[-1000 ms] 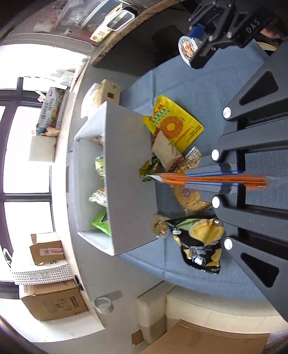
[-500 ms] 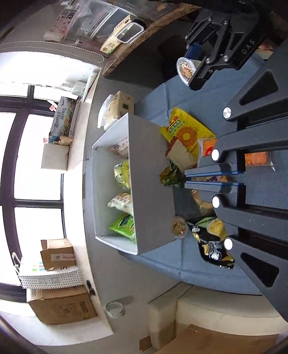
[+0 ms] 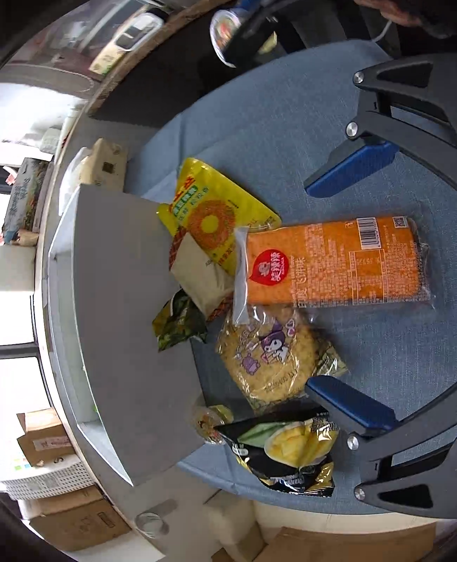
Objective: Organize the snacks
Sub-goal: 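Lift and carry the jelly cup and orange packet over the white box with both tools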
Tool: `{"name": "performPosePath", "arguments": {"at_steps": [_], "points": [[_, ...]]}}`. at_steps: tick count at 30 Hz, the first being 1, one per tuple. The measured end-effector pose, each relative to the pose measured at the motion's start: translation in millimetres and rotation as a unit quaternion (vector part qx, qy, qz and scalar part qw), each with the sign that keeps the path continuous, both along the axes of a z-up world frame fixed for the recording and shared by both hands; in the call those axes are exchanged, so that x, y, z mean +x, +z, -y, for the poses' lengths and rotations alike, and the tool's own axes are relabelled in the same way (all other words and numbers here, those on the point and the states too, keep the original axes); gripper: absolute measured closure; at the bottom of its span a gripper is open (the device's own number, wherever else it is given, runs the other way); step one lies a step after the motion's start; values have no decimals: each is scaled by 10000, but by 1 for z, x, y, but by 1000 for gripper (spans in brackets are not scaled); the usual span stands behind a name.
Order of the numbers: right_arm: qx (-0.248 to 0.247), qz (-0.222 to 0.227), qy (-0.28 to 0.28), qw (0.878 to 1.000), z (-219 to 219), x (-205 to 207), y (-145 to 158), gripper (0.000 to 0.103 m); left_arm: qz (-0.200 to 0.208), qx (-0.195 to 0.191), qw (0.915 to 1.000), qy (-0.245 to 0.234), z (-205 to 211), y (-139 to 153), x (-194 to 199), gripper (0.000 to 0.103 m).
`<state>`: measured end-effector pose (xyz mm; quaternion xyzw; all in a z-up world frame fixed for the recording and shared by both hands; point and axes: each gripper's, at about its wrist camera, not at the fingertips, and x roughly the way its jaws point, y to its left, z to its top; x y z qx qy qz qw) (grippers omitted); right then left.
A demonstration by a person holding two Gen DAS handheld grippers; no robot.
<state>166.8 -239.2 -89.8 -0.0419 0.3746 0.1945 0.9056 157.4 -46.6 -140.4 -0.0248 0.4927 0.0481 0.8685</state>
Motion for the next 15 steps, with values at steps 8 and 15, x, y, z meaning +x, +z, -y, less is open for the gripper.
{"name": "performPosePath", "arguments": {"at_steps": [8,15], "points": [[136,12,-223,9997,26,2,3,56,-354,193,9991,-102,19,-32,8,3],[192,5,-238,9995,29,1,4,56,-189,-20,9993,-332,24,-23,-4,42]]}}
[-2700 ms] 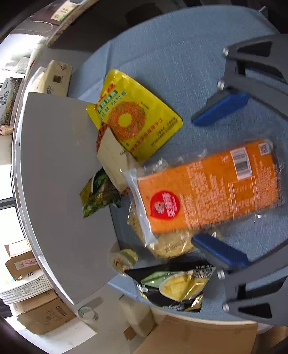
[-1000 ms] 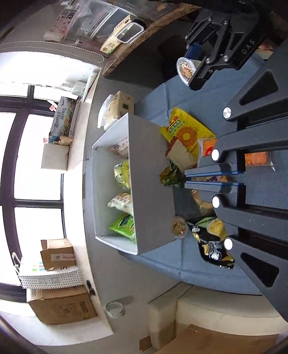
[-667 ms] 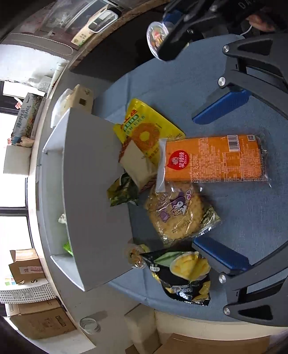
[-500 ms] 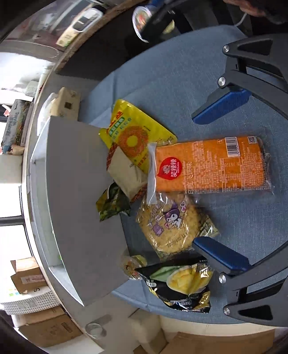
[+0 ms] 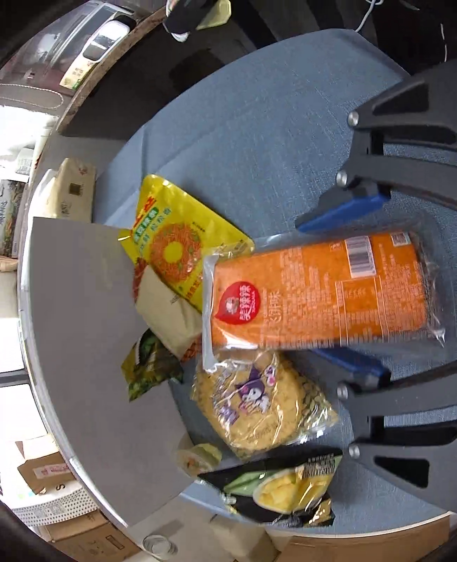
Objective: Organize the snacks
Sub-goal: 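Lift and carry the jelly cup and orange packet over the white box with both tools, then lower both held items into the white box and open both tools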
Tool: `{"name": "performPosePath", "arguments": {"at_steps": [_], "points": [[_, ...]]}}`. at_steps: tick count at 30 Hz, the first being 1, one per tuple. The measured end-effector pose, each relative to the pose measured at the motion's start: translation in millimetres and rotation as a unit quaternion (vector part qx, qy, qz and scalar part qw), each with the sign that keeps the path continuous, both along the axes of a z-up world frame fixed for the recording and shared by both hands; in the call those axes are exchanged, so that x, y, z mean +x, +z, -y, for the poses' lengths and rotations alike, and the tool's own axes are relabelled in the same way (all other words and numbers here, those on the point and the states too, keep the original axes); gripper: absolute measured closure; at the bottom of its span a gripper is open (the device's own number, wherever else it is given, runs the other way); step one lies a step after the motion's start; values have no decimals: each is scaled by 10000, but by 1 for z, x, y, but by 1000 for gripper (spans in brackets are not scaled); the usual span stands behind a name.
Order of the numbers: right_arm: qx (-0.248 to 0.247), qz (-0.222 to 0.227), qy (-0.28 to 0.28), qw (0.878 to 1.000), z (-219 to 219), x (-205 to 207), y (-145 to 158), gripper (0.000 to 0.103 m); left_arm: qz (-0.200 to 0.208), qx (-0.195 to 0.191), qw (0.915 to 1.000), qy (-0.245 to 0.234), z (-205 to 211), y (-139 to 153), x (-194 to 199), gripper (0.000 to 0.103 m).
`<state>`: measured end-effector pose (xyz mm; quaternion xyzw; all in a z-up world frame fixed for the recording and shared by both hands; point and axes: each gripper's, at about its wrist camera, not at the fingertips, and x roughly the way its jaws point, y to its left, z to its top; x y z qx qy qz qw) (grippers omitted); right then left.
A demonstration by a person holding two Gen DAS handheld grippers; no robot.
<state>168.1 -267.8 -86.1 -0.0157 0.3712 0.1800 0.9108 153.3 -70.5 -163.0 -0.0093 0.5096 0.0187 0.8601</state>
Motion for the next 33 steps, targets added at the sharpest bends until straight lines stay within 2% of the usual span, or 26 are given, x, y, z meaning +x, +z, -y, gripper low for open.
{"name": "performPosePath", "arguments": {"at_steps": [1,4,12,17,21,25,29,33], "points": [[-5,10,23,10000,-1,0,0,56,5,59,10000,-2,1,3,-2,43],[-14,29,63,10000,-3,-1,2,56,150,-118,9998,15,-6,20,-9,43],[-24,86,193,9998,-17,4,8,56,983,-274,9947,107,-38,86,-31,43],[78,199,455,9987,-35,16,21,56,1490,-281,9883,161,-65,126,-22,43],[127,378,718,9966,-58,40,40,56,1784,-186,9835,230,-93,153,11,43],[216,495,950,9940,-87,77,60,56,1804,-338,9819,459,-128,171,55,43],[405,349,1049,9930,-114,129,72,56,1853,-342,9808,512,-147,179,105,43],[587,117,1112,9920,-138,178,72,56,1714,-391,9831,503,-154,170,148,41]]}}
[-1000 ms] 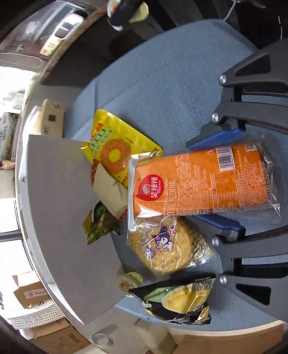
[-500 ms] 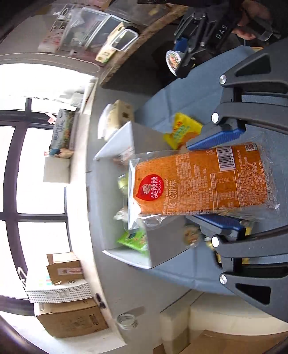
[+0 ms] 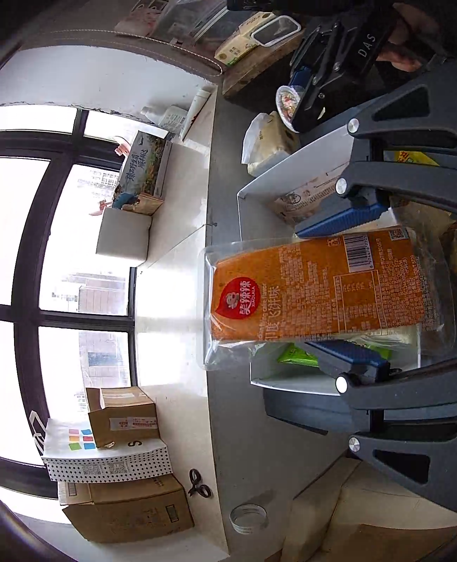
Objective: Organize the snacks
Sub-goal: 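Lower both held items into the white box and open both tools, then move both open tools back over the remaining snack packets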
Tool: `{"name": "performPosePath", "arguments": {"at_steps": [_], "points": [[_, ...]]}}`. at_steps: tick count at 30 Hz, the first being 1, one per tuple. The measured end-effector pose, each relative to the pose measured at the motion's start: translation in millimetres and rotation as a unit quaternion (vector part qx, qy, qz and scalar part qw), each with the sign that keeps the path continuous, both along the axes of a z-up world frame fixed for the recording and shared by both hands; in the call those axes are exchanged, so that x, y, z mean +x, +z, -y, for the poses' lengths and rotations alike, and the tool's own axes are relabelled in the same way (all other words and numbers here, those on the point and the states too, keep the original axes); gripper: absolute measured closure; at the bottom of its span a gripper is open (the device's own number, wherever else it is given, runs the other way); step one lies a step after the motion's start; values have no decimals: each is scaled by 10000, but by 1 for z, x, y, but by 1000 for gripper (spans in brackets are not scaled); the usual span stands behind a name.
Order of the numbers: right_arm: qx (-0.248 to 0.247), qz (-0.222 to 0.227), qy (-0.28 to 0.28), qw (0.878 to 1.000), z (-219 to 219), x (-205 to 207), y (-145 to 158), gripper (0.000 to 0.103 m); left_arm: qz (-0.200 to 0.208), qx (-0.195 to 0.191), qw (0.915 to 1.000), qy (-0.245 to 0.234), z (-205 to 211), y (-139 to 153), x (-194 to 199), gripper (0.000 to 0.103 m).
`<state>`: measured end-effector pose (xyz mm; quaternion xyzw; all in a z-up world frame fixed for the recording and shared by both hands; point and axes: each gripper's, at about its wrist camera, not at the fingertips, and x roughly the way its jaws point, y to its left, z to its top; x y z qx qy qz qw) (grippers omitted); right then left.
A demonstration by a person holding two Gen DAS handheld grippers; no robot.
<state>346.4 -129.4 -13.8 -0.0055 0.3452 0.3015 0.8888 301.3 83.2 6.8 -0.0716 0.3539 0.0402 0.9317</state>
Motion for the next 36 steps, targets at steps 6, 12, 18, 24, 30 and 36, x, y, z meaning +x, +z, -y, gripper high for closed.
{"name": "performPosePath", "arguments": {"at_steps": [6,12,18,24,30,36], "points": [[55,-424,90,9990,-23,47,-16,0,-164,143,9997,113,-12,-23,23,0],[145,-271,33,9995,-17,41,-15,0,-189,83,9997,139,-22,-28,11,0],[339,-242,-59,9991,-7,33,-5,0,-107,81,9998,172,-26,-21,-4,0],[820,61,137,9965,13,-9,16,0,215,259,9994,8,-15,4,-54,0],[798,293,488,9952,35,-80,18,0,517,256,9981,-233,-7,13,-139,0],[644,352,356,9967,52,-134,-9,0,250,-130,9996,73,-16,-16,-201,0]]}}
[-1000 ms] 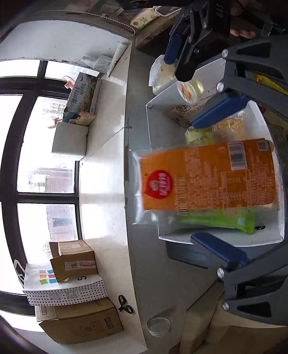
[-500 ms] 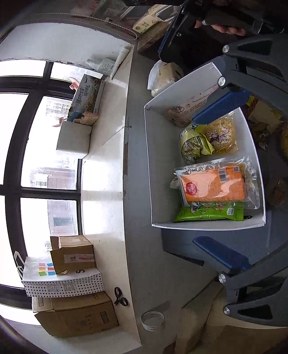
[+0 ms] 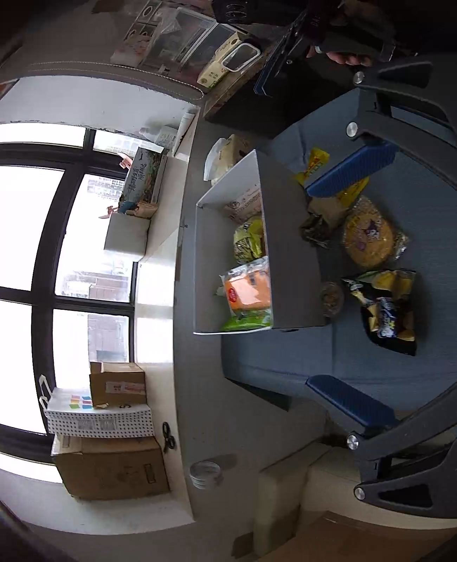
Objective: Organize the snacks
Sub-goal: 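Move both open tools back over the remaining snack packets, then grasp the green peas bag with the right tool while the left tool grasps the black-yellow chip bag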
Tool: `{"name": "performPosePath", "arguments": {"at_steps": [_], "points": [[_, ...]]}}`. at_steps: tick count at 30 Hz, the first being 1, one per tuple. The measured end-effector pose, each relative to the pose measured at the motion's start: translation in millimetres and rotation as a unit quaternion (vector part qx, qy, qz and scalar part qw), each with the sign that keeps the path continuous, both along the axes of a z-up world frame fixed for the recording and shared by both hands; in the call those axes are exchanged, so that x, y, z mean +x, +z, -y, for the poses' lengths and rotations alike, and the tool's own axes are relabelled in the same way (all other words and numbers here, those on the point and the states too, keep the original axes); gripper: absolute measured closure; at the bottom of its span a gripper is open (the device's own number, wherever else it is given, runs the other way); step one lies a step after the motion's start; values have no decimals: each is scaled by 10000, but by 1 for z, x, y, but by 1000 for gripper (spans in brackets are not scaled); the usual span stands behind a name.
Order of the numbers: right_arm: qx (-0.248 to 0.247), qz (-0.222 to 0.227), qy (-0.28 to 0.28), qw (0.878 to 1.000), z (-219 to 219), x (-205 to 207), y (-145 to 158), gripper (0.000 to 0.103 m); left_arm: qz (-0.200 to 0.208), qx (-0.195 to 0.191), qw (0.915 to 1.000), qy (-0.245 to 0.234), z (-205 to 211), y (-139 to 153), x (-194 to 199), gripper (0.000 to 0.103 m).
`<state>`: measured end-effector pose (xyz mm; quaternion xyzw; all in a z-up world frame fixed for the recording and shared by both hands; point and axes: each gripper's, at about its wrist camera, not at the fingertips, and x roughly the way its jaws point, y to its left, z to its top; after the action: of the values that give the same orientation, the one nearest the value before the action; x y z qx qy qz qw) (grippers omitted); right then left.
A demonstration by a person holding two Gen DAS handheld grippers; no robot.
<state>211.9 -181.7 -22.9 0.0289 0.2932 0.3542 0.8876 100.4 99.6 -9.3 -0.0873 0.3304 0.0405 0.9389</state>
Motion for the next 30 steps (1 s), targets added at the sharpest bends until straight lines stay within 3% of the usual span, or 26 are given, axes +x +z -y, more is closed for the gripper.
{"name": "performPosePath", "arguments": {"at_steps": [7,13,19,23,28,29,30], "points": [[0,-503,283,9983,-19,-28,-49,0,-498,5,9987,108,0,-40,-36,0],[-430,-477,420,9971,-50,-31,-76,0,-608,38,9981,85,3,-49,-51,0],[-635,-477,327,9963,-78,-1,-95,0,-654,-33,9978,83,-1,-54,-56,0],[-1054,-345,6,9938,-98,21,-109,0,-696,-96,9974,128,-6,-58,-60,0],[-1395,-603,-82,9883,-118,48,-128,0,-810,-152,9964,175,-13,-69,-61,0],[-1538,-654,-128,9859,-121,52,-133,1,-848,-171,9961,195,-14,-72,-61,0],[-1627,-750,-123,9837,-124,56,-138,10,-887,-190,9957,205,-15,-74,-60,0]]}}
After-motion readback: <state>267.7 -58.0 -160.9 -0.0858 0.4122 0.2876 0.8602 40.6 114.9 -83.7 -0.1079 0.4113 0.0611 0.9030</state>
